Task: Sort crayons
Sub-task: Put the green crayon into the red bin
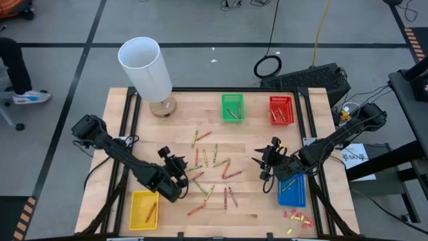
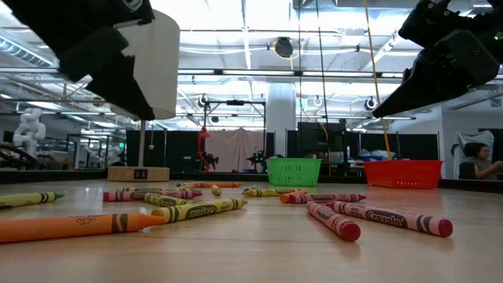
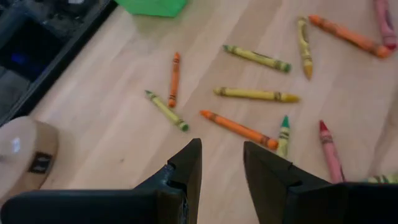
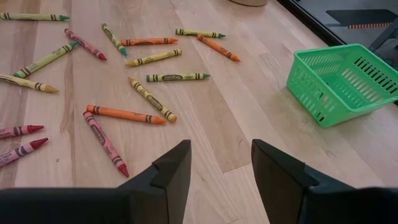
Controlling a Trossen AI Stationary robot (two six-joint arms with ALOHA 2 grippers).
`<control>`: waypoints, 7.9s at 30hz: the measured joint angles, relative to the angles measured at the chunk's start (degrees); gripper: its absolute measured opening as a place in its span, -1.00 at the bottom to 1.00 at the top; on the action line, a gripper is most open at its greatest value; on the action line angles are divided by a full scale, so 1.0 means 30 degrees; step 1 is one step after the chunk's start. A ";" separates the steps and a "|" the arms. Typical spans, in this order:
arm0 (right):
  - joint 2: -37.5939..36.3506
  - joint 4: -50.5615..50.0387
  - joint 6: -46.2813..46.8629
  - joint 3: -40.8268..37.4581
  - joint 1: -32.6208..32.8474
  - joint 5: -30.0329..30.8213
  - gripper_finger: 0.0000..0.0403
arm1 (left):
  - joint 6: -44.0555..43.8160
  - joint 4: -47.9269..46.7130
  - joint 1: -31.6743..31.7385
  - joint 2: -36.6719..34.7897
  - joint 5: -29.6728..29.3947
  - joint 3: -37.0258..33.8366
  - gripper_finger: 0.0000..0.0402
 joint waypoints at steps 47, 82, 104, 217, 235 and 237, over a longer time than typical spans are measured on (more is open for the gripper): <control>0.0000 0.0004 0.0000 0.0000 -0.0007 0.0087 -0.23 | 0.2994 1.3128 0.0969 0.0000 0.5002 -0.7610 -0.36; 0.0835 0.3441 -0.1765 -0.0007 0.0000 -0.0087 -0.23 | 0.9331 1.2629 0.0983 -0.0403 0.5516 -0.4622 -0.97; 1.0715 1.5031 -1.2650 0.4001 -0.0164 -0.1020 0.24 | 1.2972 1.3405 0.0979 -0.0634 0.4562 -0.1671 -0.97; 1.8002 1.0271 -1.0889 1.0507 -0.6980 -1.5593 -0.33 | 0.9851 1.2598 0.1355 0.0590 0.4026 -0.1766 -0.97; 1.7865 0.9181 -1.2029 1.0488 -0.6936 -1.6990 -0.95 | 0.9829 1.2459 0.1347 0.0590 0.4033 -0.1758 -0.97; 1.7670 0.9036 -1.2029 1.0484 -0.6923 -1.6997 -0.95 | 0.9829 1.2452 0.1347 0.0590 0.4033 -0.1758 -0.97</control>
